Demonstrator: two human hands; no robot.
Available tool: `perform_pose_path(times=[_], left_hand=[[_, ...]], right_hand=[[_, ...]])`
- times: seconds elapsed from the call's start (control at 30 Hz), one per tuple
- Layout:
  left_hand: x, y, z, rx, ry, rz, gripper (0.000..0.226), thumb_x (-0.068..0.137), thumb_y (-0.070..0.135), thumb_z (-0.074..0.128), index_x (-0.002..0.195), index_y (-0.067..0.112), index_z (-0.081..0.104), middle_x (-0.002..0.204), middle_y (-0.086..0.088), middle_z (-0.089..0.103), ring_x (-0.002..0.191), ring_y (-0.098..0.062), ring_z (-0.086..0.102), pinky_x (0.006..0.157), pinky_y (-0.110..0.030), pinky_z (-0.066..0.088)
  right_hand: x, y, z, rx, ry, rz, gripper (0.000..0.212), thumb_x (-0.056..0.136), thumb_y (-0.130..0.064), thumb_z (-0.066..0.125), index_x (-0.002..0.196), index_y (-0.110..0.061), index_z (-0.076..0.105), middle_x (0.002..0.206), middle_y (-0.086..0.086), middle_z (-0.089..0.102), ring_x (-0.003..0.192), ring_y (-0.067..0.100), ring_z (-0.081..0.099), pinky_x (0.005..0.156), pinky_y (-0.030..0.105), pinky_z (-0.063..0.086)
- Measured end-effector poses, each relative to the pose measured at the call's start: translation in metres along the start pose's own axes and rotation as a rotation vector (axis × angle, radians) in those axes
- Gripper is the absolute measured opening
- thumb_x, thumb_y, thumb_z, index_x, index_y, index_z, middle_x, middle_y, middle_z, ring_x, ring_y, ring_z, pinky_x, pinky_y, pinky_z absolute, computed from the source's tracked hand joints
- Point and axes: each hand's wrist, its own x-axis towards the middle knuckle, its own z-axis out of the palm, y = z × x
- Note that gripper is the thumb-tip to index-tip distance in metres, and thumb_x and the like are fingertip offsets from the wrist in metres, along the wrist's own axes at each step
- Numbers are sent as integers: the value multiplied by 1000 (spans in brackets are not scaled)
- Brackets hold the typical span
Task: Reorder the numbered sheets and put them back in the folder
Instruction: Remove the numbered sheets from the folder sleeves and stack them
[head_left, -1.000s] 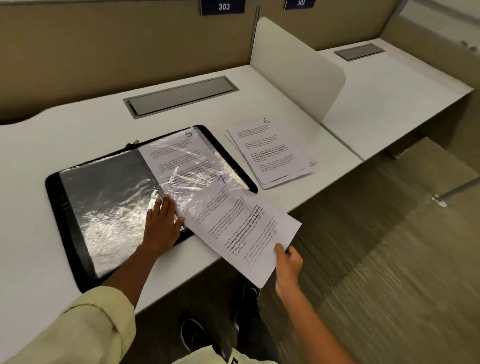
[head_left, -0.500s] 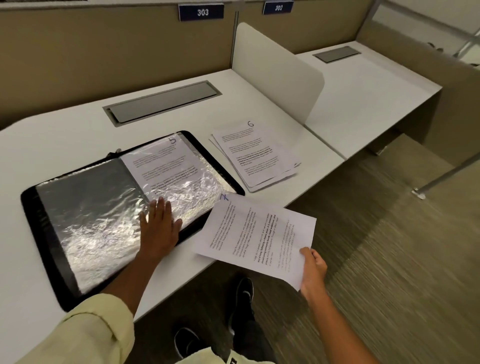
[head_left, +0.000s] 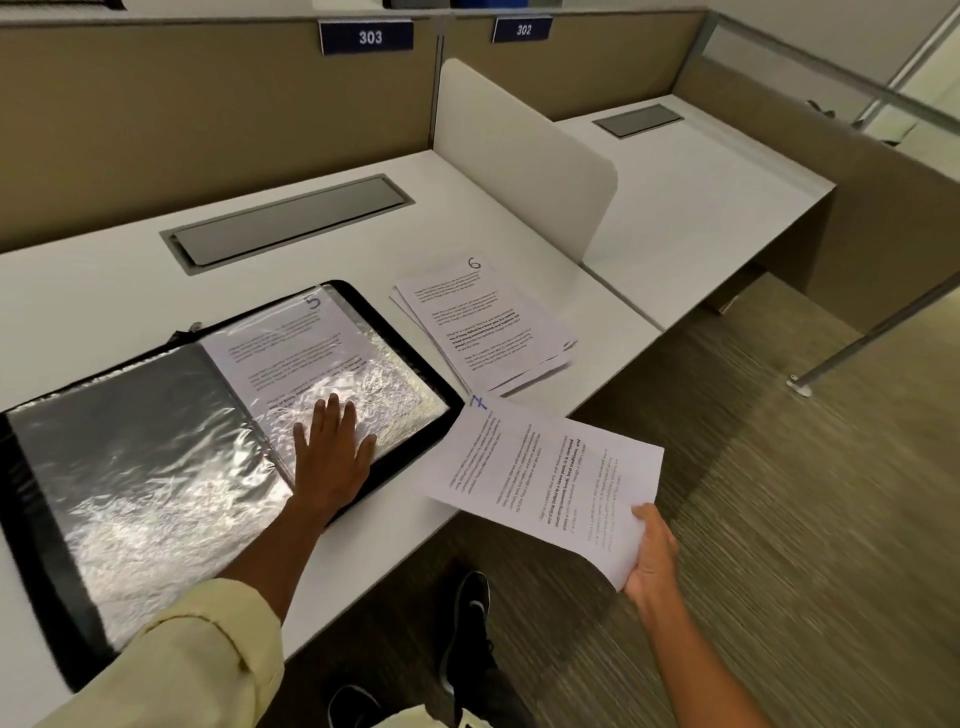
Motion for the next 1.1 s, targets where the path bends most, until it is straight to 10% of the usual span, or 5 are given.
perform_pose_path(times=[1.1], left_hand=[[81, 55, 2, -37, -114, -297, 131, 53, 94, 18, 157, 18, -3, 161, -8, -25, 148, -26, -24, 118, -54, -11]], right_hand=[[115, -49, 218, -140, -273, 3, 25, 94, -1, 65, 118, -8, 65, 113, 10, 68, 104, 26, 66, 87, 37, 55]])
